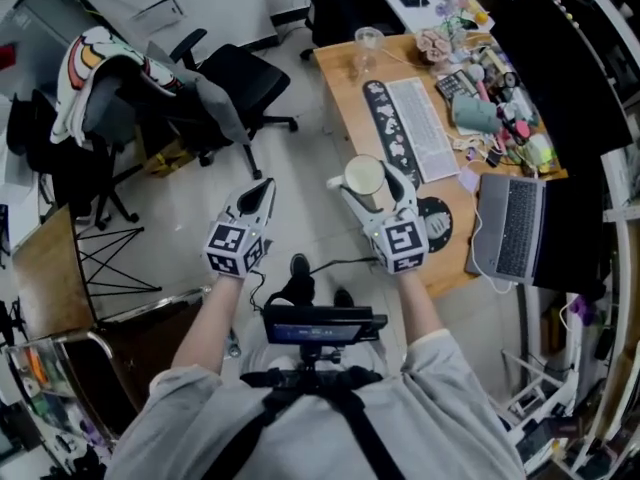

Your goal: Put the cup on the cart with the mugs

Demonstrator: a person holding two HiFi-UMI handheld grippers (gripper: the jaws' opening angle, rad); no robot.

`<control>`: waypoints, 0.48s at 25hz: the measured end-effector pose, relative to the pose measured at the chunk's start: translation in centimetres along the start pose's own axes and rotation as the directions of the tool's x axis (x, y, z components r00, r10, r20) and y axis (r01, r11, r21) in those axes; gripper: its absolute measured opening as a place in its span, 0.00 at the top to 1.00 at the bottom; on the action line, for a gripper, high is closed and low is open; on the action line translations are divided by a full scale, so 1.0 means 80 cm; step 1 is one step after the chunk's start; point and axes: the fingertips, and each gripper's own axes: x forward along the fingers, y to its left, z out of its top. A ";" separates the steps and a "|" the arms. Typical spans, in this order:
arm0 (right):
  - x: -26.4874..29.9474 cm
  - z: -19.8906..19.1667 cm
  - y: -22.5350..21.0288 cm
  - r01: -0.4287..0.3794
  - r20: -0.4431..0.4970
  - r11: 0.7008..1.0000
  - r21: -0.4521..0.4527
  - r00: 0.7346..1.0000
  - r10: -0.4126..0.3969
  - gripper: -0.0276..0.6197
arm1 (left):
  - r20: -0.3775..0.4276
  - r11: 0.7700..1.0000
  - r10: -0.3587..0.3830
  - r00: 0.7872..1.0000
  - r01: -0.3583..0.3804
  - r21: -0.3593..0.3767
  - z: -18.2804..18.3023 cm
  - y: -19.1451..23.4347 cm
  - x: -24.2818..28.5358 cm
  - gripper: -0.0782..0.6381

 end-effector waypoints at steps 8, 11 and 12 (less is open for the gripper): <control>-0.087 -0.026 0.041 -0.145 0.024 0.989 -0.035 0.989 0.146 0.37 | 0.011 0.990 0.135 0.991 -0.135 -0.030 -0.040 -0.091 -0.088 0.89; -0.116 -0.033 0.061 -0.187 0.020 0.982 -0.038 0.982 0.188 0.37 | 0.013 0.982 0.186 0.983 -0.185 -0.043 -0.056 -0.113 -0.125 0.89; -0.124 -0.034 0.068 -0.199 0.020 0.979 -0.035 0.980 0.200 0.37 | 0.013 0.979 0.201 0.980 -0.200 -0.049 -0.060 -0.118 -0.137 0.89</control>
